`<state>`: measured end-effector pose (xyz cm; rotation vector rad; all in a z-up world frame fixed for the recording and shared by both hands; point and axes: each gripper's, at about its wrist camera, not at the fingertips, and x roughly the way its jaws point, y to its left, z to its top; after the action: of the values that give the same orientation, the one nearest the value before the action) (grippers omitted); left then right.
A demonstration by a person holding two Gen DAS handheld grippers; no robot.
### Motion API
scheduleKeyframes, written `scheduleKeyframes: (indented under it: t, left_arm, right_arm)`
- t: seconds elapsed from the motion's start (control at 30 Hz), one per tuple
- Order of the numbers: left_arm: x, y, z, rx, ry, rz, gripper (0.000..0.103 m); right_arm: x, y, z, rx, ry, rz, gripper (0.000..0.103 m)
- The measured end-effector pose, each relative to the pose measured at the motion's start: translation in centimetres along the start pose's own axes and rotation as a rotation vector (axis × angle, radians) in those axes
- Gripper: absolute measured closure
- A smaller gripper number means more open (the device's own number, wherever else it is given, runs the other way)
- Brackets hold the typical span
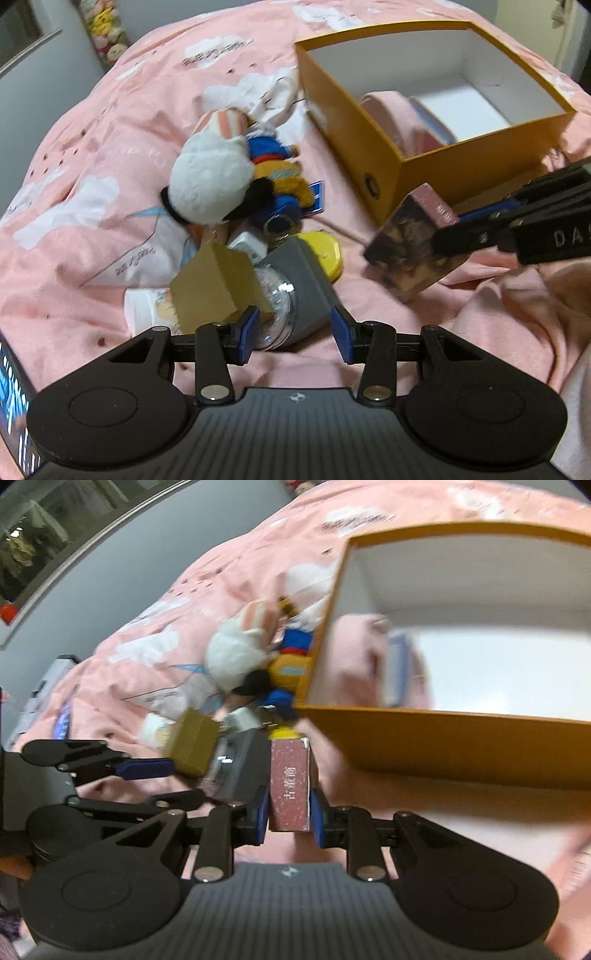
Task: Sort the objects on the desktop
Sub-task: 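Grasp the gray fabric case with the left gripper while the right holds the card box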
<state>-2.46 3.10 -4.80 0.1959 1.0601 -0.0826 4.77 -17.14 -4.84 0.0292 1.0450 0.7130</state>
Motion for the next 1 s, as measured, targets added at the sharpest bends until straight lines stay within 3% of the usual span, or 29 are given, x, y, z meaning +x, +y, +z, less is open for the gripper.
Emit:
scheduleKeyframes:
  t: [0.13,0.33,0.53,0.87,0.93,1.0]
  left_arm:
    - [0.4,-1.8,0.4,0.090,-0.011,0.020,0.053]
    - [2.8,-4.9,1.3,0.238,0.039,0.152,0.052]
    - [4.9,-5.8,1.5,0.295,0.103,0.176,0.050]
    - [8.6,-7.4,1.0,0.445,0.104,0.309,0.019]
    - [8.8,-7.4,1.0,0.452,0.106,0.321,0.018]
    - [8.5,-7.1,1.0,0.438,0.096,0.316,0.025]
  right_arm:
    - [-1.2,-1.4,-0.7,0.019,-0.011,-0.082,0.079]
    - [-1.0,-3.4,-1.2,0.105,-0.002,-0.067,0.079]
    - [-0.4,-3.2,-0.9,0.084,0.010,-0.069,0.078]
    - [0.5,-3.1,-0.4,0.075,0.028,-0.072,0.078]
    - [0.6,-3.1,-0.2,0.074,0.030,-0.073,0.078]
    - [0.7,-2.9,-0.2,0.068,0.031,-0.074,0.078]
